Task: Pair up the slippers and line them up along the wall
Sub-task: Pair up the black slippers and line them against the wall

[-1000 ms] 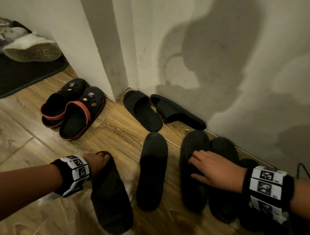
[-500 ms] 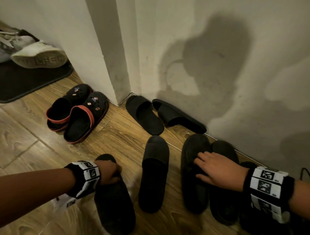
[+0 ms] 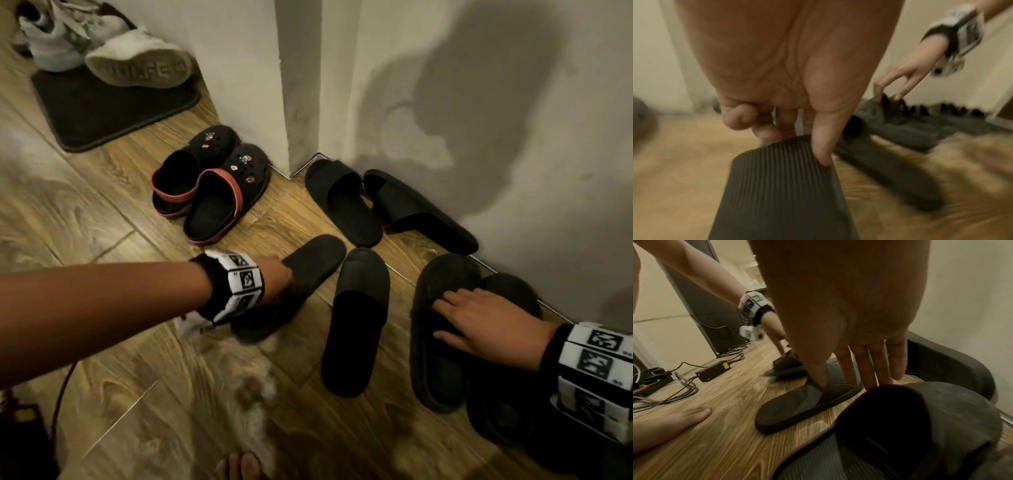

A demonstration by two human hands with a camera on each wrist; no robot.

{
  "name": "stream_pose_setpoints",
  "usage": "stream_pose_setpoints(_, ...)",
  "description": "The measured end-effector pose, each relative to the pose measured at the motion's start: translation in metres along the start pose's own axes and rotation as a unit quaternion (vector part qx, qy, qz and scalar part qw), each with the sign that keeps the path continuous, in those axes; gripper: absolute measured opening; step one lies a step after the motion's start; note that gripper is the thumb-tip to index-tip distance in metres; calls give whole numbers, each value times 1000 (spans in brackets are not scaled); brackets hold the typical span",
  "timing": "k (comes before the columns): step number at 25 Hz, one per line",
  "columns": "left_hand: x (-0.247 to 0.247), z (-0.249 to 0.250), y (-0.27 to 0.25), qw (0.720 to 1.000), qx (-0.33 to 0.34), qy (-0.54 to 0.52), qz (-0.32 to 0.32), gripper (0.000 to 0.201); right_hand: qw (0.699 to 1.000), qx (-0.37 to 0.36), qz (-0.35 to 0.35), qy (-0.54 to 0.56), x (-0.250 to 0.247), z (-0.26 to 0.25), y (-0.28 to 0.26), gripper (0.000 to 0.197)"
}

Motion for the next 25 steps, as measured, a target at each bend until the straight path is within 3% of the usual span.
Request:
stream_pose_setpoints(4, -28, -31, 2, 986, -38, 160, 26, 30, 1000, 5, 1, -2, -1, 0, 2, 51)
stream_pose_setpoints(6, -45, -33, -2, 963, -41, 252, 84, 30, 1000, 8, -1, -3, 1, 1, 2, 51)
stream_pose_setpoints(10, -69, -31, -10, 926, 7, 327, 190, 28, 1000, 12, -4, -13, 5, 3, 4, 50)
stream_pose_setpoints(13, -67, -29, -6, 921, 35, 327, 206, 30, 1000, 10, -9, -19, 7, 1, 7, 51)
stream_pose_setpoints(19, -23, -25, 6, 944, 43, 291, 150, 35, 1000, 1, -21, -11, 2, -9, 10, 52)
stream_pose_setpoints(25, -60, -29, 12, 949, -8, 225, 221, 35, 1000, 10, -14, -3, -3, -3, 15, 50)
Point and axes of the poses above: each hand's wrist, its own y-axis towards the middle knuckle, its own x-axis out of the palm, z = x × y, the point moved 10 cm from there along y, towards the middle knuckle, and after that the axes turned 9 degrees about y, right-handed, at the moved point
